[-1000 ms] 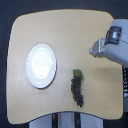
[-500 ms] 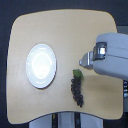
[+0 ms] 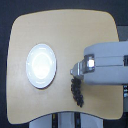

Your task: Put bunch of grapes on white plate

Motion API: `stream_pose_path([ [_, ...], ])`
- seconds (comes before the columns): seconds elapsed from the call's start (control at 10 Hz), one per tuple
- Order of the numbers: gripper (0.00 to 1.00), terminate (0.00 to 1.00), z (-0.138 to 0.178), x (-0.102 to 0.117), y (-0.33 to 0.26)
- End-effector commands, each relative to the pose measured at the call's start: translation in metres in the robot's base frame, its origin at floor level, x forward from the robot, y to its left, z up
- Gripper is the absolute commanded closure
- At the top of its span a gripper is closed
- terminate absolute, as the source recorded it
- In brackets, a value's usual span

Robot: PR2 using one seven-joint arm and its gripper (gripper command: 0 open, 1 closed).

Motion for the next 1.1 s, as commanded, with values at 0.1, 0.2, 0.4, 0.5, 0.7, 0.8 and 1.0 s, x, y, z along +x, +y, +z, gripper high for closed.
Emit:
stream_pose_path([
  [0.1,0.00,0.00,-0.041,-0.024,0.050],
  [0.2,0.00,0.00,-0.049,-0.028,0.056],
  [0.4,0.00,0.00,-0.066,-0.027,0.055],
  [0.5,0.00,0.00,-0.074,-0.026,0.053],
  [0.7,0.00,0.00,-0.081,-0.024,0.041],
  [0.8,0.00,0.00,-0.081,-0.022,0.034],
  [1.0,0.00,0.00,-0.084,-0.018,0.026],
])
